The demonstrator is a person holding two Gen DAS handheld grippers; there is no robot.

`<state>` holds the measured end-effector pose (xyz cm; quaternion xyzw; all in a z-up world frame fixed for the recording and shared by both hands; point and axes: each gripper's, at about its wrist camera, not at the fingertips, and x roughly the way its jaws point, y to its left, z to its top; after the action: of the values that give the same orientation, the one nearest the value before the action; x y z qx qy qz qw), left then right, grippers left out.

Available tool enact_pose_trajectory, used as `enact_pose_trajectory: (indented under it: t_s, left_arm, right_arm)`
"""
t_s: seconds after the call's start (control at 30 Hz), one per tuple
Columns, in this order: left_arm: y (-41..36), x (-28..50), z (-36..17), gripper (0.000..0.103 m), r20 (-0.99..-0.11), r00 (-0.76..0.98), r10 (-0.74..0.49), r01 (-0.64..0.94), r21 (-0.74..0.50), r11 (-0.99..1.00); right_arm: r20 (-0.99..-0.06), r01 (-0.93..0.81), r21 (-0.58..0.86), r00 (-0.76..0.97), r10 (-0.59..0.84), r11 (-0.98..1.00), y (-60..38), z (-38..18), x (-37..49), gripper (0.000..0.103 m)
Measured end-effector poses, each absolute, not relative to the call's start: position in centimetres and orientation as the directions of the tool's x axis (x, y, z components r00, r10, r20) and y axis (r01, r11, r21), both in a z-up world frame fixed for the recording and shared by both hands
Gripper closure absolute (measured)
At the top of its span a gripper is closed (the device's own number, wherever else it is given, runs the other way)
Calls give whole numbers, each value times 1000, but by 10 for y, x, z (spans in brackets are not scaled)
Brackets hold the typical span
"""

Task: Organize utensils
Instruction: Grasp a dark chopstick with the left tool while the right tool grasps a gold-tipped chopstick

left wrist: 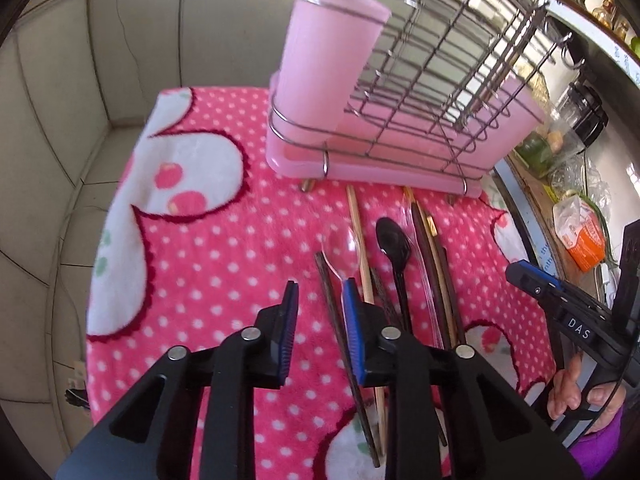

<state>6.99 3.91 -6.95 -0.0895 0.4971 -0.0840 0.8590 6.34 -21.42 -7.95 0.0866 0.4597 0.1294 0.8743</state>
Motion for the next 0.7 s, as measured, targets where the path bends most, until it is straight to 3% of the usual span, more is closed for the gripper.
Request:
enact_pose_trajectory:
  t_s: [0.1,0.5,0.7]
  left_arm:
    - [34,81,-81,84,-864,447,-230,55,-230,972]
    - [21,105,-116,86,-911,362,-198,47,-195,980]
    - [24,113,-121,97,-911,361,-198,27,-202,979]
  right_arm:
    - [-787,-151,296,521,330,943,-213,-85,67,82]
    - [-800,-161,349,462,383,923,-212,-97,83,82]
    - [-804,-164,380,427,413,910,-208,-100,89,82]
